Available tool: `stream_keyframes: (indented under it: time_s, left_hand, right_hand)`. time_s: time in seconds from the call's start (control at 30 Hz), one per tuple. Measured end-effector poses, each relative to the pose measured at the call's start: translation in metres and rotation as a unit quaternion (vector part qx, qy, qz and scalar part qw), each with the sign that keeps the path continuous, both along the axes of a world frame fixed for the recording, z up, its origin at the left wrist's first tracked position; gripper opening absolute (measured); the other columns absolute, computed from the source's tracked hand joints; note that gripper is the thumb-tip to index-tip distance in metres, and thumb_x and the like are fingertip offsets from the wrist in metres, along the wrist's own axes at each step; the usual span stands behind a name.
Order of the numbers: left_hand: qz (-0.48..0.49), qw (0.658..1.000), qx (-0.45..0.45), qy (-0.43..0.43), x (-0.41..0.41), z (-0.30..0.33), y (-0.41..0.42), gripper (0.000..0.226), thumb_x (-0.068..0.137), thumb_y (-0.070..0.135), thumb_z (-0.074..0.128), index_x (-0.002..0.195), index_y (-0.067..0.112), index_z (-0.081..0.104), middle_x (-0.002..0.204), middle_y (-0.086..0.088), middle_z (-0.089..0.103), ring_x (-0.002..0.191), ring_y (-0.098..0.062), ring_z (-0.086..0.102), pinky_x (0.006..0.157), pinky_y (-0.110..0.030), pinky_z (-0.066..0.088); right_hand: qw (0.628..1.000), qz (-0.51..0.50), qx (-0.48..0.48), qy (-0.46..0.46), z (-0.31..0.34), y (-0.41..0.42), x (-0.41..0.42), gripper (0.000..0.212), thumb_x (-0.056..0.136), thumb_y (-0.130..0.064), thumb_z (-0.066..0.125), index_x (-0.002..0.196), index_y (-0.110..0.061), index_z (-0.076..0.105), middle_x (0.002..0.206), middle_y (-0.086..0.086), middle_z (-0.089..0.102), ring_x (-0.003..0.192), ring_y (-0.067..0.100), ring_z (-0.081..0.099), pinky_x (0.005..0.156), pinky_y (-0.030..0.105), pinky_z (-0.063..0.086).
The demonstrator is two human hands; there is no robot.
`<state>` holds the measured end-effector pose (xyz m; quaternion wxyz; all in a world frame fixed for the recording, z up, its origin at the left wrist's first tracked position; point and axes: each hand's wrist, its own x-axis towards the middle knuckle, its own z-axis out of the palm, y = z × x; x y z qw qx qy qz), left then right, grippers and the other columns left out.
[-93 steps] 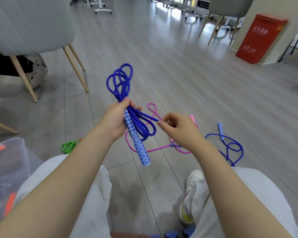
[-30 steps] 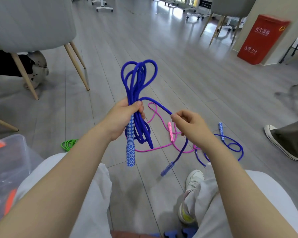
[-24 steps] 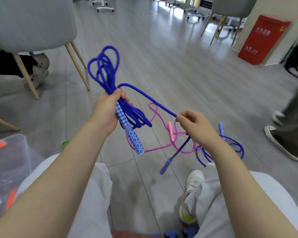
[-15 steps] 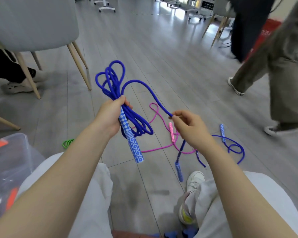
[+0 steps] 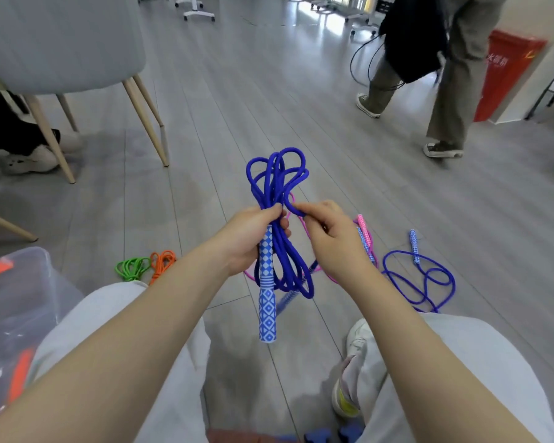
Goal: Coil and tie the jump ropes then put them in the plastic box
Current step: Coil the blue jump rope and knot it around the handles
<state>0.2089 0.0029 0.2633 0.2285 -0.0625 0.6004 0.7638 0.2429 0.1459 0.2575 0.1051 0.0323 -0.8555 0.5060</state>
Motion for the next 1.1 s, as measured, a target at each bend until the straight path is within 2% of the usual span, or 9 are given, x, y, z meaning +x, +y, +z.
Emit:
stream_keyframes:
  time_s: [0.23, 0.43, 0.57, 0.63, 0.73, 0.87, 1.0, 1.07, 1.1]
  left_hand:
    - [0.001, 1.000, 0.004, 0.000, 0.005, -0.003, 0.002, 0.023, 0.101, 0.025, 0.046, 0.104, 0.010, 0.064, 0.074, -0.003, 0.063, 0.083, -0.021, 0.062, 0.098, -0.047, 0.049]
    - [-0.025, 1.000, -0.010, -0.001, 0.006, -0.001, 0.002, 0.017, 0.095, 0.019, 0.050, 0.097, 0.009, 0.063, 0.084, -0.009, 0.062, 0.091, -0.025, 0.058, 0.103, -0.051, 0.045]
    - [-0.047, 0.998, -0.042, 0.028, 0.007, -0.002, 0.001, 0.020, 0.097, 0.025, 0.055, 0.105, 0.011, 0.065, 0.085, -0.006, 0.065, 0.086, -0.021, 0.062, 0.099, -0.051, 0.050]
    - [-0.051, 0.997, -0.046, 0.038, 0.008, -0.003, 0.000, 0.020, 0.098, 0.026, 0.054, 0.107, 0.012, 0.065, 0.084, -0.005, 0.065, 0.083, -0.019, 0.063, 0.096, -0.051, 0.052]
    - [-0.038, 0.988, -0.117, 0.092, 0.008, -0.003, 0.001, 0.017, 0.098, 0.023, 0.050, 0.105, 0.014, 0.062, 0.082, -0.006, 0.064, 0.078, -0.020, 0.064, 0.089, -0.048, 0.055]
    - [-0.014, 0.969, -0.190, 0.158, 0.006, 0.001, -0.003, 0.015, 0.098, 0.024, 0.047, 0.102, 0.014, 0.059, 0.080, -0.006, 0.064, 0.076, -0.021, 0.067, 0.081, -0.043, 0.057]
    - [-0.003, 0.954, -0.232, 0.190, -0.001, 0.002, -0.012, 0.014, 0.098, 0.025, 0.047, 0.099, 0.015, 0.056, 0.079, -0.005, 0.063, 0.073, -0.019, 0.065, 0.072, -0.036, 0.057]
    - [0.003, 0.929, -0.295, 0.224, -0.005, 0.000, -0.017, 0.014, 0.099, 0.024, 0.045, 0.100, 0.014, 0.054, 0.082, -0.006, 0.063, 0.073, -0.018, 0.063, 0.066, -0.032, 0.056]
    - [-0.004, 0.910, -0.337, 0.241, -0.008, -0.003, -0.020, 0.014, 0.099, 0.025, 0.045, 0.100, 0.014, 0.053, 0.084, -0.007, 0.065, 0.074, -0.020, 0.063, 0.068, -0.035, 0.055]
  right_hand:
    - [0.997, -0.002, -0.082, -0.005, 0.005, -0.006, 0.007, 0.017, 0.094, -0.006, 0.058, 0.096, -0.022, 0.065, 0.087, -0.012, 0.067, 0.083, -0.004, 0.063, 0.067, 0.008, 0.048]
    - [1.000, -0.002, 0.001, 0.013, -0.001, -0.003, 0.004, 0.015, 0.091, -0.010, 0.063, 0.096, -0.022, 0.071, 0.089, -0.008, 0.065, 0.079, 0.001, 0.060, 0.071, 0.013, 0.048]
    - [1.000, 0.022, 0.005, 0.004, -0.001, 0.002, 0.003, 0.018, 0.091, -0.009, 0.061, 0.100, -0.019, 0.073, 0.092, -0.006, 0.068, 0.086, 0.013, 0.064, 0.080, 0.029, 0.054]
    - [0.999, 0.043, 0.006, -0.014, 0.001, 0.006, 0.004, 0.022, 0.092, -0.008, 0.060, 0.103, -0.021, 0.072, 0.093, -0.008, 0.068, 0.086, 0.012, 0.063, 0.081, 0.031, 0.054]
    - [0.997, 0.074, 0.018, -0.028, 0.002, 0.009, 0.007, 0.028, 0.092, -0.006, 0.058, 0.110, -0.026, 0.069, 0.095, -0.013, 0.066, 0.081, 0.008, 0.061, 0.077, 0.026, 0.053]
    - [0.990, 0.087, -0.043, -0.101, 0.006, 0.015, 0.008, 0.017, 0.093, -0.011, 0.059, 0.107, -0.021, 0.059, 0.082, -0.001, 0.066, 0.067, 0.007, 0.060, 0.065, 0.026, 0.054]
    - [0.980, 0.119, 0.021, -0.160, 0.008, 0.029, 0.007, 0.009, 0.095, -0.023, 0.057, 0.099, -0.022, 0.065, 0.073, 0.001, 0.063, 0.066, 0.011, 0.058, 0.071, 0.036, 0.056]
    - [0.977, 0.131, 0.050, -0.163, 0.005, 0.033, 0.007, 0.009, 0.094, -0.027, 0.057, 0.097, -0.029, 0.066, 0.071, 0.002, 0.058, 0.066, 0.013, 0.054, 0.072, 0.042, 0.055]
    - [0.976, 0.134, 0.067, -0.158, 0.003, 0.035, 0.007, 0.010, 0.094, -0.028, 0.058, 0.095, -0.031, 0.067, 0.071, 0.003, 0.055, 0.065, 0.014, 0.052, 0.071, 0.045, 0.054]
